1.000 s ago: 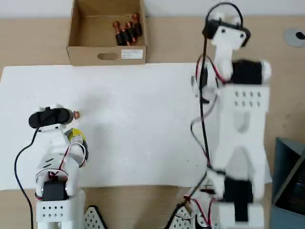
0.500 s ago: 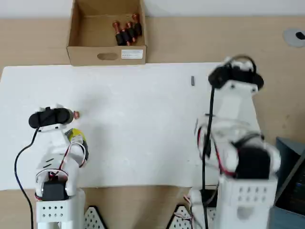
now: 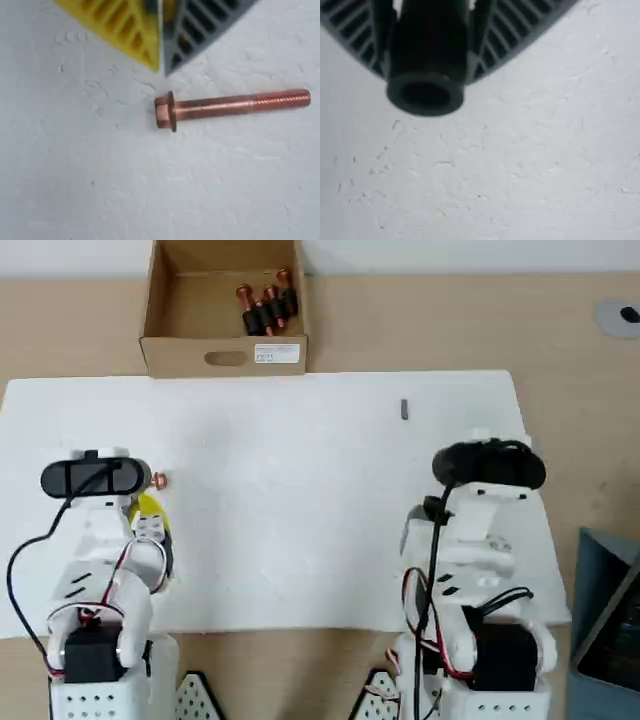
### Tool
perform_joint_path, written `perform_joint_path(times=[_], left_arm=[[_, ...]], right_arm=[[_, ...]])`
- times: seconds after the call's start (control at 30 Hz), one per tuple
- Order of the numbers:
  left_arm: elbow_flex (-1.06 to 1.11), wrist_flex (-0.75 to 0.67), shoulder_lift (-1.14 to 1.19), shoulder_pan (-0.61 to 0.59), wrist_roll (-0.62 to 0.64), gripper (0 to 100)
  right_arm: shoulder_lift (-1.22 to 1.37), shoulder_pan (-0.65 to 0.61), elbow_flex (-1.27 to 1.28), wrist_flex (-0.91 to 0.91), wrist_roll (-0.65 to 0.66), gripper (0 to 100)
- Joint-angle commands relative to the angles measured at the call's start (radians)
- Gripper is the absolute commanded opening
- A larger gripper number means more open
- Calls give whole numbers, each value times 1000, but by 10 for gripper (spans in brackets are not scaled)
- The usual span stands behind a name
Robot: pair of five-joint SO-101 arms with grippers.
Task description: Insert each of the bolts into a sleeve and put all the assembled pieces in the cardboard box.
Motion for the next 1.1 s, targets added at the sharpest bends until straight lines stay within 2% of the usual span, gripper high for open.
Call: perform_joint_path(times=[0.0, 0.27, 0.43, 0.6, 0.8, 1.07], left_arm=[[-176, 0, 150, -6, -17, 3], [-503, 15, 631, -38, -17, 3], [-695, 72, 909, -106, -52, 3], [-832, 189, 1118, -126, -258, 3], [-937, 245, 1276, -126, -456, 3], [-1063, 362, 1491, -135, -885, 3]], right_arm=[[-16, 8, 13, -26, 8, 9], [-36, 12, 25, -32, 5, 9], [-50, 102, 38, -69, 17, 9], [-84, 133, 71, -112, 46, 9], [-130, 134, 101, -132, 57, 9], [-136, 136, 99, -127, 57, 9]])
